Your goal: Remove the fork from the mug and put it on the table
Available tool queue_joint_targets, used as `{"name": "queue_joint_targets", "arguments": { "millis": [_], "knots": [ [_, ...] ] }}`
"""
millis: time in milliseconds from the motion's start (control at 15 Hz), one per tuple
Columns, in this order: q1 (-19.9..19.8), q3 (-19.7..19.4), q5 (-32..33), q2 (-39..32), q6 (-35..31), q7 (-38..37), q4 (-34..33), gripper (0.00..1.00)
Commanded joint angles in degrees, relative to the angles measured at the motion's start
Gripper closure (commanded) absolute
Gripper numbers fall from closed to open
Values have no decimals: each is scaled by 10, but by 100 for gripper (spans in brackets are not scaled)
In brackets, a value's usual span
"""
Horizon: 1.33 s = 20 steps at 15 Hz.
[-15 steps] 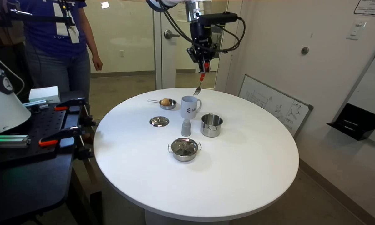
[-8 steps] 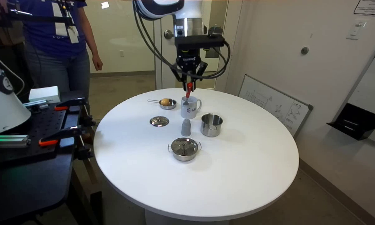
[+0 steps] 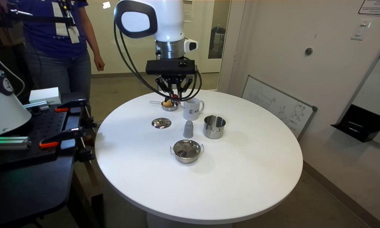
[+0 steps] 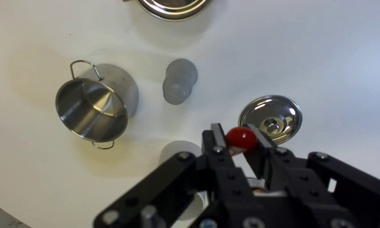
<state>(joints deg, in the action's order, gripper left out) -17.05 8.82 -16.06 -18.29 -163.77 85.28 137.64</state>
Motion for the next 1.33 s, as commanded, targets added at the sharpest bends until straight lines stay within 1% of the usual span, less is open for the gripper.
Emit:
{"name": "queue_joint_targets", "arguments": {
  "millis": [0,67,200,533,733,867,1067,1267],
  "knots": [
    [-32,60,-80,-9,-47,7,22,95],
    [-33,68,-90,-13,-58,-3,26,95],
    [-19,66,-103,-22,-78,-20,34,95],
    [10,42,-100,-50,-120,-78,51,95],
    [39,14,-97,-74,-160,-117,56,95],
    [72,-19,-93,-88,-177,-142,54,95],
    [115,-58,-96,-111,-189,-165,46,95],
    [155,-92,-97,-125,-186,-185,36,95]
  ]
}}
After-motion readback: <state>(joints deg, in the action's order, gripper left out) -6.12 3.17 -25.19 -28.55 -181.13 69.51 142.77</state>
